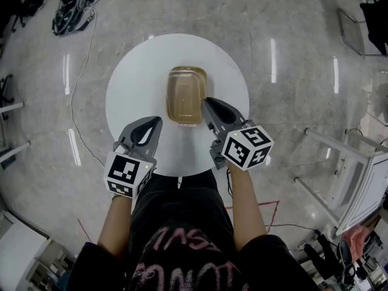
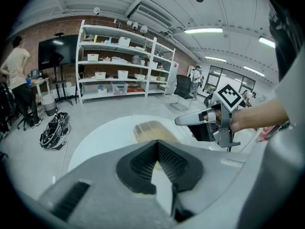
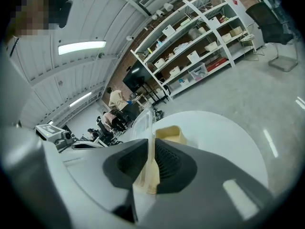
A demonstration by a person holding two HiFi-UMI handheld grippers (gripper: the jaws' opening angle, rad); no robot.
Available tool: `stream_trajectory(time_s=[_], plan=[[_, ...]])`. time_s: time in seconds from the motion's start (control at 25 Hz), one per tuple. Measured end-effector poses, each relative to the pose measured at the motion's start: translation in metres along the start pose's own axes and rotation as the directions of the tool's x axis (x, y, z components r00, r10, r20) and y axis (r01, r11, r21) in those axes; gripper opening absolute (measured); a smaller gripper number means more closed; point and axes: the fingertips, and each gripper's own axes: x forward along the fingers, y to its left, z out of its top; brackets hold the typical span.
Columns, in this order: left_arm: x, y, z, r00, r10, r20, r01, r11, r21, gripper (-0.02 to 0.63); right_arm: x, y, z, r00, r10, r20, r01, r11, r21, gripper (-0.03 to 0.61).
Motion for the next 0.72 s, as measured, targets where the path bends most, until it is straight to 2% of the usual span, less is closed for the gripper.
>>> stream_trajectory(time_s=[0.72], plan=[[-0.035,-0.007,0.03,0.995,0.055,0.077,-0.057,0.998,0.026,-0.002,-0.027,0.046,0.032,0.994,0.039,0.104,-0.032,0.997,-0.067,0.054]])
